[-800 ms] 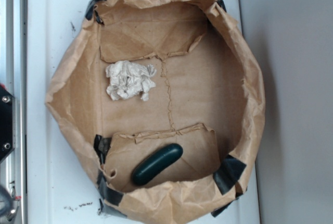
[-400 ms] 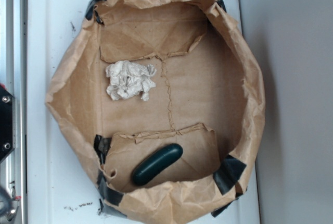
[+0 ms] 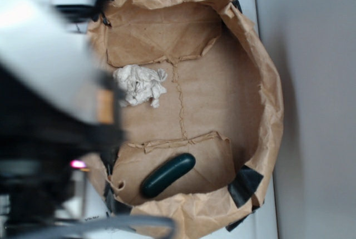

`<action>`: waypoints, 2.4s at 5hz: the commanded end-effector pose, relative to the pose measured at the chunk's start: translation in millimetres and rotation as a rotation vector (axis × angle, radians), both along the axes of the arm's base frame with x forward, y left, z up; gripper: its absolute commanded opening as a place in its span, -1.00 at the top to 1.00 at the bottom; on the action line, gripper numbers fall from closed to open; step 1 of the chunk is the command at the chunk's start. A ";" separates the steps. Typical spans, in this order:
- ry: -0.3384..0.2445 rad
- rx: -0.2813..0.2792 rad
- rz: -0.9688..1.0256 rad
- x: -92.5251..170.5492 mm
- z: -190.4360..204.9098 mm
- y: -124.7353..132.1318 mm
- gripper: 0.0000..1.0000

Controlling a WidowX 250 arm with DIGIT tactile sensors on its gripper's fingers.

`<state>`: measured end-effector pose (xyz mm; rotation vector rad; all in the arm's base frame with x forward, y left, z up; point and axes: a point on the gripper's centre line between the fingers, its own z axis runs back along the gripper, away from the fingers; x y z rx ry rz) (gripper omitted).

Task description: Grab the white paper.

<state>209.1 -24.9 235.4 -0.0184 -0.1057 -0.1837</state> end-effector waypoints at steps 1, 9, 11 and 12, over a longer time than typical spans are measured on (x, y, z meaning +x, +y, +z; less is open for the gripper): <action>-0.034 0.000 0.020 3.0 10.3 3.7 -1.00; 0.091 0.046 -0.098 28.6 -222.9 42.5 -0.14; 0.033 0.084 -0.117 9.2 -225.6 29.6 1.00; -0.020 0.072 -0.106 1.3 -220.2 32.1 1.00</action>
